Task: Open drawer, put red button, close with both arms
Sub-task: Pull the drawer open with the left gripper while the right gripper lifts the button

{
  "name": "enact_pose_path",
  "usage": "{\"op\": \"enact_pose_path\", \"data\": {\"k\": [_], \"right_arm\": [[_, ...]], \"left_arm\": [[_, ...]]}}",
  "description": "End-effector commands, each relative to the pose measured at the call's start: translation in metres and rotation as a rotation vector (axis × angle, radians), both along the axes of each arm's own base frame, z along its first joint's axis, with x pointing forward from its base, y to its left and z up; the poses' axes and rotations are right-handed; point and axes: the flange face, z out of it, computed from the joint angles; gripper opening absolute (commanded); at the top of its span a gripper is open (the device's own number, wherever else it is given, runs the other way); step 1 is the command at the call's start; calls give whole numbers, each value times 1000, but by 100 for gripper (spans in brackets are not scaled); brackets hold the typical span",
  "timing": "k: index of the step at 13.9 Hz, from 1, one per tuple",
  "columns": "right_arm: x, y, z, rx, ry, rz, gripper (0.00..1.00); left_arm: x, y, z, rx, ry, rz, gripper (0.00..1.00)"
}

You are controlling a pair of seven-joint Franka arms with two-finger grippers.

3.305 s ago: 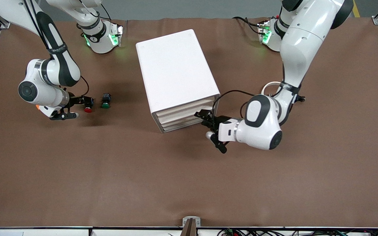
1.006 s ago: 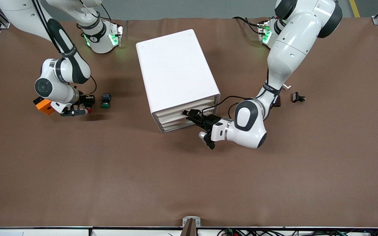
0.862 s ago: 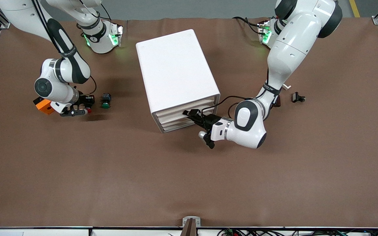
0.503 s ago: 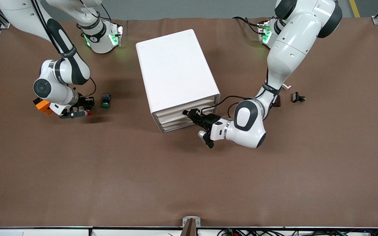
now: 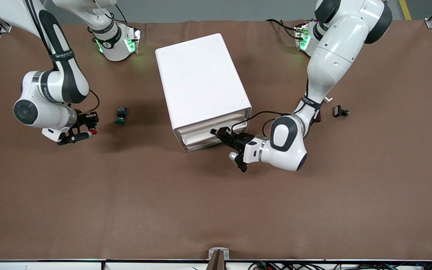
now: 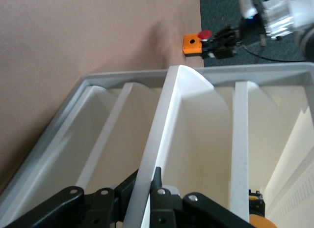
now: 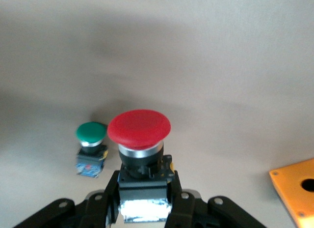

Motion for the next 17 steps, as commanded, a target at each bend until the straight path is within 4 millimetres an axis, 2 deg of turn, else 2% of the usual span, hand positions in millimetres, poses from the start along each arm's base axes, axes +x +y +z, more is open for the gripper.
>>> {"op": "enact_pose_path", "data": {"k": [1,4,5,8,11,12,13,15,17], "right_arm": [[25,42,53,22,14,140,0],[42,101,110,47,-13,327,0],[43,129,126,51,-33,384,0],[44,183,160,59,-103,478,0],[42,233,199,80,-189,583,0],[39,251,214,87,-219,613,0],[38,266,230,92,-253,636,0],[41,285,247,99,-297,662,0],[44,301,250,95,-317,682,0]], "left_arm": [[27,8,12,-39,-19,102,0],[45,20,23,-66,-4,185,0],[51,27,22,-72,-3,230,0],[61,28,19,-72,-5,287,2],[66,30,26,-60,32,316,5],[72,30,35,-66,22,331,8],[76,31,40,-59,26,354,9],[79,36,43,-55,35,370,9],[86,47,41,-47,28,400,16]]}}
